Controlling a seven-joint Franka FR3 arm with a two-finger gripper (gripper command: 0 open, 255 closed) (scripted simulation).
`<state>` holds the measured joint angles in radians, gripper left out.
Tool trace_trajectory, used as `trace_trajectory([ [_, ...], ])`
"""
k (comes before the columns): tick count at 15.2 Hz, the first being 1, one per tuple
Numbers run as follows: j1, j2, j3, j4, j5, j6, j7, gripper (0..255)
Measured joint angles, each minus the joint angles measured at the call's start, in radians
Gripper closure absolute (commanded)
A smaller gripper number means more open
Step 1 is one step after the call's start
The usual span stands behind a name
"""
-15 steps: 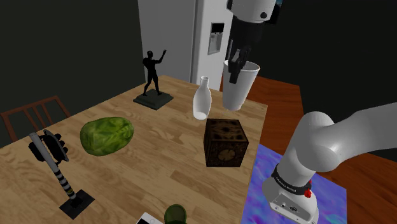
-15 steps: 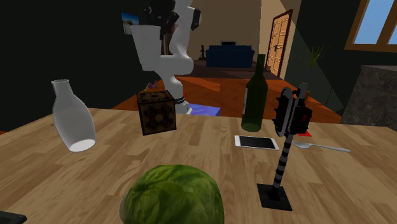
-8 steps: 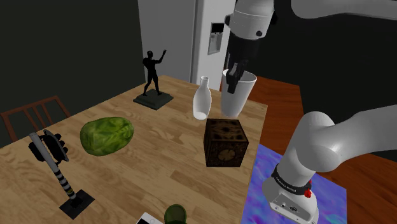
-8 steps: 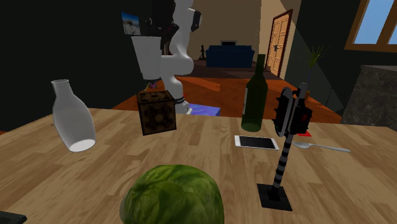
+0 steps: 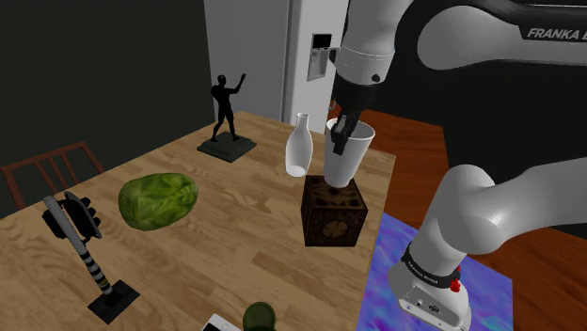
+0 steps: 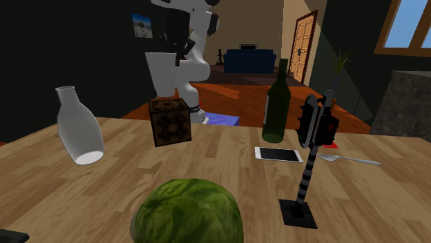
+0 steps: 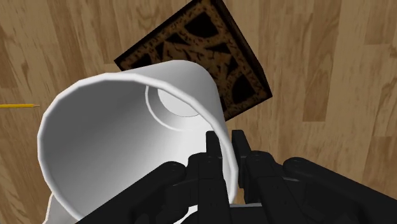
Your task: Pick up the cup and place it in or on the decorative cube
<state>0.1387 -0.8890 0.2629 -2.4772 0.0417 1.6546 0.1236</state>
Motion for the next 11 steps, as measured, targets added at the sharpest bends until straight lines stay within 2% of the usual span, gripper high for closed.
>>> trace_trajectory([
  [6, 0.006, -0.011, 0.008, -0.084, 0.008, 0.073, 0.004, 255],
  [11, 0.008, -0.013, 0.011, -0.098, 0.011, 0.085, 0.007, 255],
])
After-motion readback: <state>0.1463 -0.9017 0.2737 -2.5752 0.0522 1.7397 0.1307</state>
